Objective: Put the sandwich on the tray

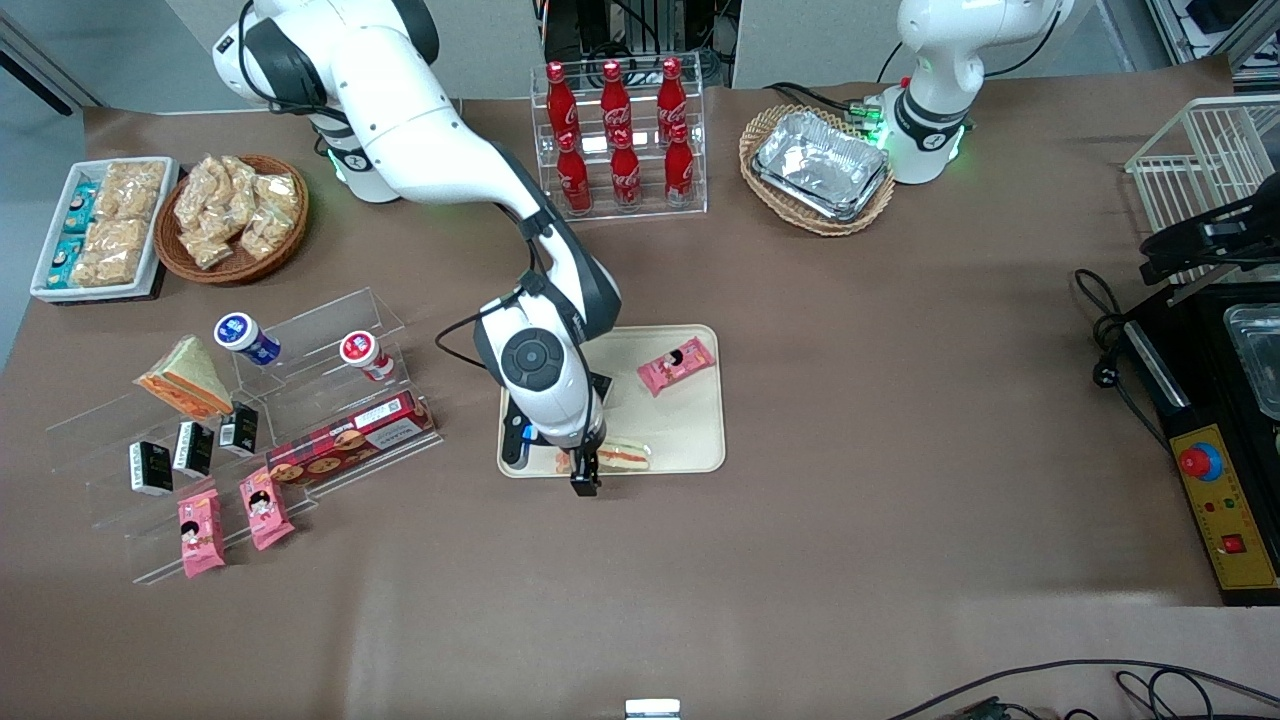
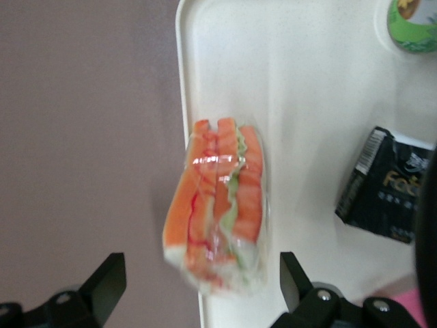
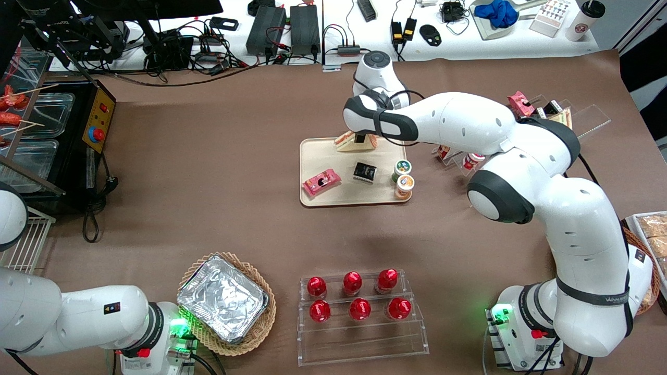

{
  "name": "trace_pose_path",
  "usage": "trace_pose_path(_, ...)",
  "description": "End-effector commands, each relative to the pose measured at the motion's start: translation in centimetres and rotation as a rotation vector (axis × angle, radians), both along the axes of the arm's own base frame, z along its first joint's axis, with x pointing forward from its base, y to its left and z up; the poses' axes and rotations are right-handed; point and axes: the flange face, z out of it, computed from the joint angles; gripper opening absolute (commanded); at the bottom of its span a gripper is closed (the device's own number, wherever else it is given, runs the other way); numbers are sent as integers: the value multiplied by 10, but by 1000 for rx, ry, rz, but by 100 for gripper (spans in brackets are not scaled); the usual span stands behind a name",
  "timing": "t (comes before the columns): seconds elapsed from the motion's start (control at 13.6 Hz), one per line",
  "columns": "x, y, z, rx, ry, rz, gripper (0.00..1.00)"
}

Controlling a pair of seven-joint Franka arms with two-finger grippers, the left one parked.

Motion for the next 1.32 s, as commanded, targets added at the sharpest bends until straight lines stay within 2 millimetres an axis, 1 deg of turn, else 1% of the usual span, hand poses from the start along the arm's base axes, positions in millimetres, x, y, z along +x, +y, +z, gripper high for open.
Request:
trace_pose_path(0.0, -1, -8, 63, 0, 14, 8, 100)
trace_pose_path(0.07, 0, -15, 85, -28, 8, 30, 100)
trace_pose_path(0.22, -5, -26, 123, -113, -13, 137, 100)
trace_pose_path(0.29, -3, -38, 141, -129, -16, 180, 100)
trace_pose_path(0.37, 2, -55, 157, -131, -12, 211, 100)
trace_pose_path(0.44, 3, -67, 169, -138, 2, 270, 100)
trace_pose_path(0.51, 5, -84, 179, -149, 27, 339, 100)
trace_pose_path(0.66, 10, -117, 199, -161, 49, 469, 100)
trace_pose_path(0.81, 19, -143, 215, -233, 19, 559, 100)
trace_pose_path(0.95, 27, -174, 221, -262, 27, 616, 100)
trace_pose_path(1.1, 29, -192, 222, -278, 65, 654, 100)
trace_pose_path(1.25, 31, -216, 232, -289, 81, 742, 100)
